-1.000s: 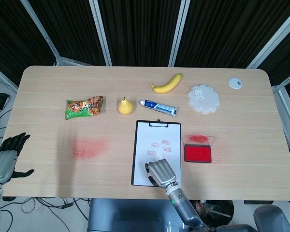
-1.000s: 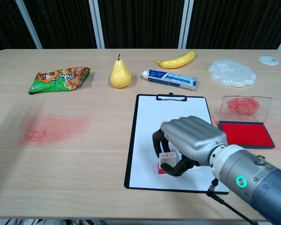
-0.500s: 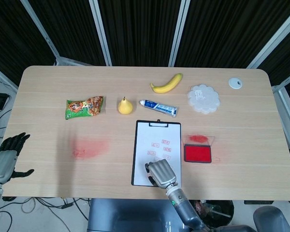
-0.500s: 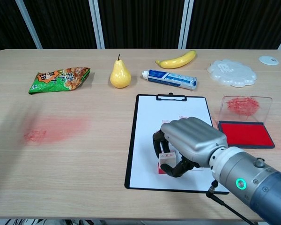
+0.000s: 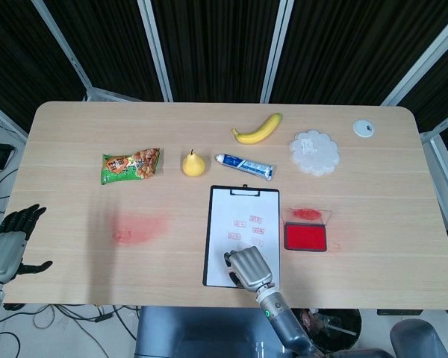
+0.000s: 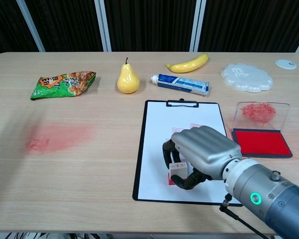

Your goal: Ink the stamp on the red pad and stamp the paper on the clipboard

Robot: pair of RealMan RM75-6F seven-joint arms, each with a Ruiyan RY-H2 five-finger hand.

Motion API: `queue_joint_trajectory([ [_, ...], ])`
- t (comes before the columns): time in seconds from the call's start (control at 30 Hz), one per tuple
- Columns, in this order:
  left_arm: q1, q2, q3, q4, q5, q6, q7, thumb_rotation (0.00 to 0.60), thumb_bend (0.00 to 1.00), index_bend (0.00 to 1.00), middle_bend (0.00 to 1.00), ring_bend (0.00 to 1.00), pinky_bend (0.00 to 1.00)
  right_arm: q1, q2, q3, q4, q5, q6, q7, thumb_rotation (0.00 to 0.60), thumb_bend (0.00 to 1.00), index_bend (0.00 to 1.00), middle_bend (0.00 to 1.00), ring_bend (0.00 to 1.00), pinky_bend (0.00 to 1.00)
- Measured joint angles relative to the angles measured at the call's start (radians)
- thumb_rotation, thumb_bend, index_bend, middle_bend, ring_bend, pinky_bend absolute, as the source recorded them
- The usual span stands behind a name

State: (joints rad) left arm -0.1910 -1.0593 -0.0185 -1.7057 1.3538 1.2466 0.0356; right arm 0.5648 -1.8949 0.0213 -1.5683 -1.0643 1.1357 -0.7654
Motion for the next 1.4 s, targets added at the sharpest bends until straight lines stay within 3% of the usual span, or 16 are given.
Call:
queue_joint_trajectory([
  [1.4,-0.002,0.003,0.001,-0.001,-0.003,-0.003,-0.001,0.6,0.04,0.0,0.0,0.0,0.0,-0.014,-0.013,0.0,0.018,0.009,-0.015,-0.011,0.6,0.72,0.93,0.89,0.88,0.88],
])
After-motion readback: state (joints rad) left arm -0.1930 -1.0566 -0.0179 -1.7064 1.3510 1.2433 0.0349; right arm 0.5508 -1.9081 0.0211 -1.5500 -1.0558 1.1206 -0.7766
